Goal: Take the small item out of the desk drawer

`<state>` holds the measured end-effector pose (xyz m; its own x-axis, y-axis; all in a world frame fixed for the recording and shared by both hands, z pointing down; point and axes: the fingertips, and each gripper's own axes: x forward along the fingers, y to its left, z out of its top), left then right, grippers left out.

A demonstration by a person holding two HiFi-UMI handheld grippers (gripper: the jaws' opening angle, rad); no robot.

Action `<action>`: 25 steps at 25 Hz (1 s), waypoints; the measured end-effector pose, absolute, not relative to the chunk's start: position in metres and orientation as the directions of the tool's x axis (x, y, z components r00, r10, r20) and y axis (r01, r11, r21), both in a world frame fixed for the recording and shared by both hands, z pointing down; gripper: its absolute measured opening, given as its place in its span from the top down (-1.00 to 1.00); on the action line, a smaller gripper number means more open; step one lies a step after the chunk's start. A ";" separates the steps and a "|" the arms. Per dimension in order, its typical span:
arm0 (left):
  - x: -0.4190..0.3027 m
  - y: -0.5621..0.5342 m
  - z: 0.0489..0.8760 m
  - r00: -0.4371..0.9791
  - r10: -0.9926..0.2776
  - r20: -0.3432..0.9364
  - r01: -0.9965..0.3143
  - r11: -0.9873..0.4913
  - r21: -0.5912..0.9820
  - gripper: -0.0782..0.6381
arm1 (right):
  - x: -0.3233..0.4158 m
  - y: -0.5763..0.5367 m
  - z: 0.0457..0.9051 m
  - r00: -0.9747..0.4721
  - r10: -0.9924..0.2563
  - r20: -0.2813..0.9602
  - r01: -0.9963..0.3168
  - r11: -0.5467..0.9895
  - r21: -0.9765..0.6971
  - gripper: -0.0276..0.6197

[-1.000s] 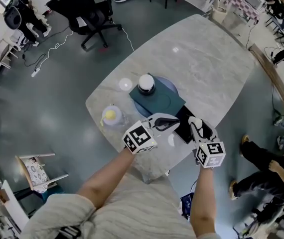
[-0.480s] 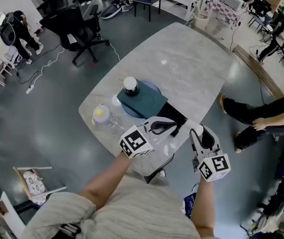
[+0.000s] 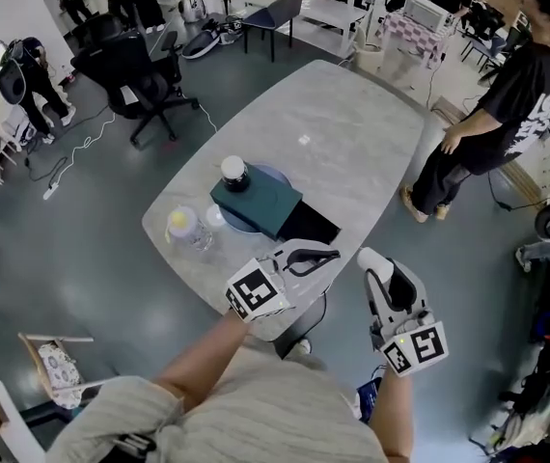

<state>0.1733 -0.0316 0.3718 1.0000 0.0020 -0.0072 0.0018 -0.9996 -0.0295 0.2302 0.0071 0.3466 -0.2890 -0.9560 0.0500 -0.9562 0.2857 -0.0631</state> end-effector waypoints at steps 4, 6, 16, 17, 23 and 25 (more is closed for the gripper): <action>0.175 -0.012 0.359 0.999 0.014 -0.030 0.012 -0.998 -0.059 0.73 | 0.231 0.029 0.330 -0.297 -0.955 -0.005 -0.954 0.297 -0.048 0.42; 0.174 -0.006 0.353 0.999 0.010 -0.041 0.008 -0.999 -0.053 0.73 | 0.230 0.037 0.323 -0.303 -0.952 -0.032 -0.952 0.304 -0.040 0.42; 0.177 0.001 0.342 0.999 0.014 -0.051 0.009 -0.996 -0.092 0.73 | 0.236 0.055 0.307 -0.305 -0.947 -0.103 -0.951 0.308 -0.009 0.42; 0.178 0.001 0.340 0.999 0.007 -0.052 0.003 -0.997 -0.077 0.73 | 0.238 0.055 0.306 -0.302 -0.948 -0.105 -0.953 0.304 -0.008 0.42; 0.181 -0.004 0.338 0.999 0.002 -0.043 -0.001 -0.998 -0.069 0.73 | 0.245 0.050 0.305 -0.291 -0.952 -0.093 -0.956 0.293 -0.015 0.43; 0.181 -0.004 0.338 0.999 -0.002 -0.036 -0.004 -0.998 -0.062 0.73 | 0.245 0.049 0.306 -0.291 -0.952 -0.089 -0.956 0.294 -0.013 0.43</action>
